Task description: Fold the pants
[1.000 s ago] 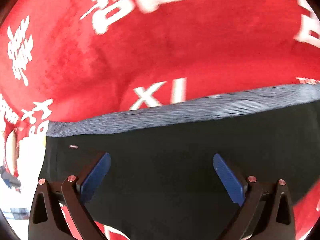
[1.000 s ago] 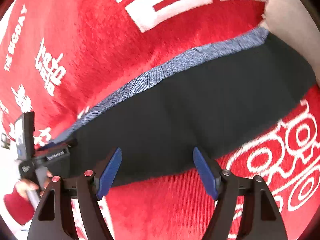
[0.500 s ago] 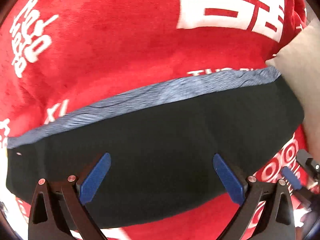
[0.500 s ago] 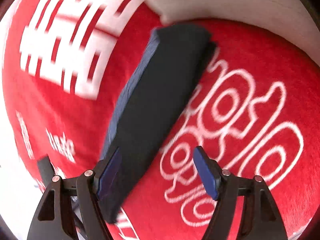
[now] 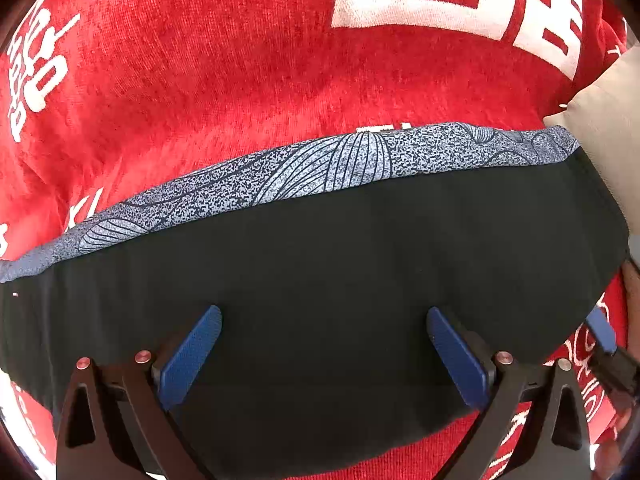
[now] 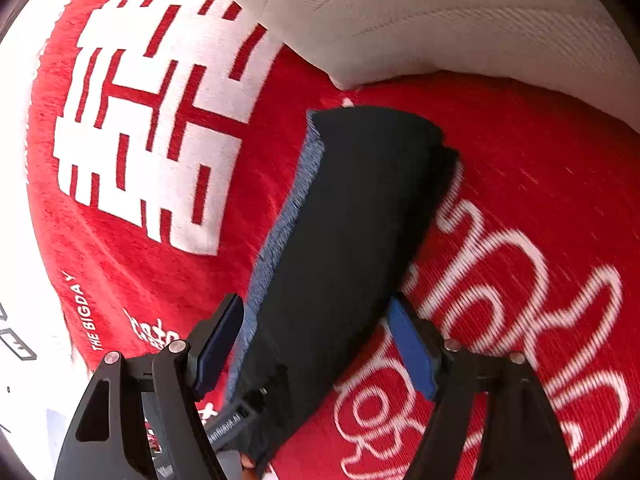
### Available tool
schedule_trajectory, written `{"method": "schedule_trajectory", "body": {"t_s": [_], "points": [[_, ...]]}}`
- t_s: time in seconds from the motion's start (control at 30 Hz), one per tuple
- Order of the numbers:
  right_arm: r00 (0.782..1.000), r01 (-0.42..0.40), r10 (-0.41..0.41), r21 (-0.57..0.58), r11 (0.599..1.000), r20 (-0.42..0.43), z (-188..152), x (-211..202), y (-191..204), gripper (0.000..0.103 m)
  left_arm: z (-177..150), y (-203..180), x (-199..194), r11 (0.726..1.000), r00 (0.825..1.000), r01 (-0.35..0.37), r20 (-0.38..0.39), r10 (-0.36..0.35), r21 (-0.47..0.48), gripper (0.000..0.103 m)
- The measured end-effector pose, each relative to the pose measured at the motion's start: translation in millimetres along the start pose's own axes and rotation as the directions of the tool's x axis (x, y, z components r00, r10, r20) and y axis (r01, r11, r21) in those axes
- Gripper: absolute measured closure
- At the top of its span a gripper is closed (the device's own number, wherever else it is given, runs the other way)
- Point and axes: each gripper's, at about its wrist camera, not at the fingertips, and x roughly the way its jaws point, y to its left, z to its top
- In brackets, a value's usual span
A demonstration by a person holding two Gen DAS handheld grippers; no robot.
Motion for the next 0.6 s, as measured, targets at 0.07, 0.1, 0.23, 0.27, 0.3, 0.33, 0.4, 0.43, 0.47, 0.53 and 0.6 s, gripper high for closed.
{"method": "schedule_trajectory", "body": {"t_s": [0.07,0.1,0.23,0.27,0.3,0.33,0.4,0.43,0.47,0.53,0.6], "points": [[0.999,-0.006,0.007,-0.024,1.000,0.037,2,4,4,0.026,-3,-2,-1,1.000,1.000,-0.002,0.011,0.002,0.000,0.000],[0.999,-0.001,0.003,-0.037,0.999,0.046,4,7,7,0.026,-4,-2,0,1.000,1.000,-0.003,0.018,0.003,0.001,0.000],[0.999,0.027,-0.026,-0.038,0.999,0.020,10,19,15,0.026,-13,-1,1,1.000,0.999,0.001,0.033,-0.001,0.005,0.000],[0.999,0.035,-0.035,-0.016,0.999,0.008,13,21,15,0.029,-13,-1,1,1.000,1.000,0.004,0.028,-0.004,0.006,0.000],[0.998,0.064,-0.064,0.003,0.998,-0.006,16,22,14,0.045,-11,1,0,1.000,1.000,0.005,0.020,-0.005,0.005,0.000],[0.995,0.100,-0.100,0.016,0.995,-0.019,17,23,12,0.060,-10,1,-2,1.000,1.000,0.003,0.014,-0.003,0.006,0.000],[0.989,0.141,-0.139,0.047,0.989,-0.046,21,23,6,0.090,-7,-1,-11,1.000,1.000,0.001,0.022,-0.001,0.011,0.000],[0.990,0.138,-0.135,0.052,0.989,-0.048,21,22,6,0.090,-5,-1,-16,1.000,0.999,0.004,0.037,-0.004,0.012,0.000],[0.987,0.155,-0.153,0.023,0.988,-0.048,20,20,11,0.091,-5,-1,-22,1.000,0.998,0.008,0.055,-0.009,0.013,0.000],[0.984,0.175,-0.177,-0.053,0.983,-0.033,18,16,26,0.091,-3,-3,-30,1.000,0.996,0.015,0.089,-0.017,0.026,0.000],[0.983,0.180,-0.183,-0.132,0.975,-0.012,14,11,44,0.092,-6,-9,-23,0.999,0.997,-0.010,0.079,0.006,0.050,0.000]]}}
